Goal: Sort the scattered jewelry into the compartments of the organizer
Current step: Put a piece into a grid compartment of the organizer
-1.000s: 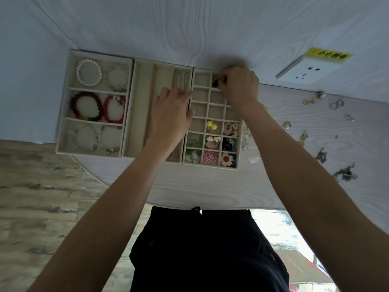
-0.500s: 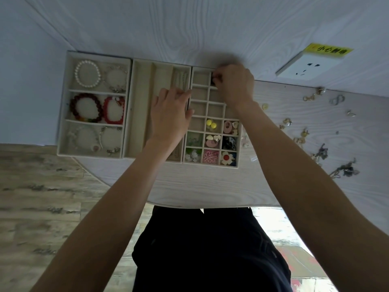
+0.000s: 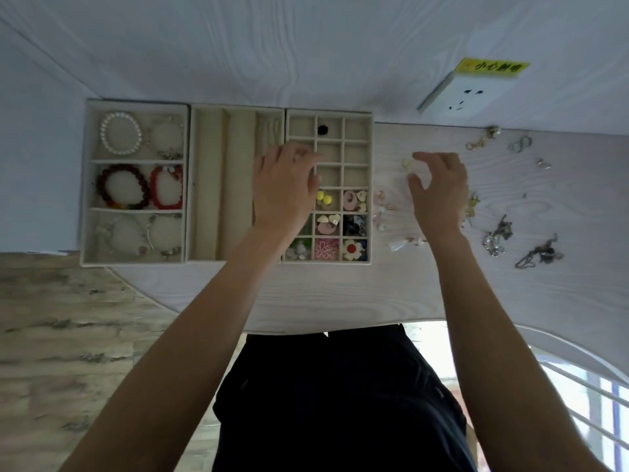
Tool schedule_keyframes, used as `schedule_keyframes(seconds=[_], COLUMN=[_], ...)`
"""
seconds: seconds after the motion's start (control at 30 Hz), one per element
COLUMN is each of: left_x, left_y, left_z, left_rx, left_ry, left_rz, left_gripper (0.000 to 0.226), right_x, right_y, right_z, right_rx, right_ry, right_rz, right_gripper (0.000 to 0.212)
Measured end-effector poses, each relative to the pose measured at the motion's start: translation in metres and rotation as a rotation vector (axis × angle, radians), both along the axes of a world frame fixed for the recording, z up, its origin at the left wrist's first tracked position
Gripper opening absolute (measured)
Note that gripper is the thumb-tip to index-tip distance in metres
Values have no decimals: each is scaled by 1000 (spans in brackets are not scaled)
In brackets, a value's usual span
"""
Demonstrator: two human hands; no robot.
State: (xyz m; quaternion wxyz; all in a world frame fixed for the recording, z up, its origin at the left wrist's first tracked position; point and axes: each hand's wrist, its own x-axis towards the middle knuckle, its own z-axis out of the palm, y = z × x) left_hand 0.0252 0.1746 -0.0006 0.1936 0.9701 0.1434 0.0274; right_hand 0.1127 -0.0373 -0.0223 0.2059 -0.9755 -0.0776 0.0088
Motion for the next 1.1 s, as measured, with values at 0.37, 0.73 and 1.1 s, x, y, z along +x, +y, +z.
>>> schedule_keyframes(seconds=[0.37, 0.73, 1.1], left_x=[-7, -8, -7], left_y=[12, 17, 15], left_z=[-6, -9, -6], left_rx=[0, 20, 19], left_ry=[91, 94, 88], left_rz=[-83, -85, -105], left_gripper=[27, 26, 27], right_x=[29, 35, 33], right_y=[4, -1, 2], right_z=[-14, -15, -12], right_rx=[-200, -231, -121], right_ry=[-115, -178, -52], right_rz=[302, 445, 347], right_gripper=[17, 10, 15])
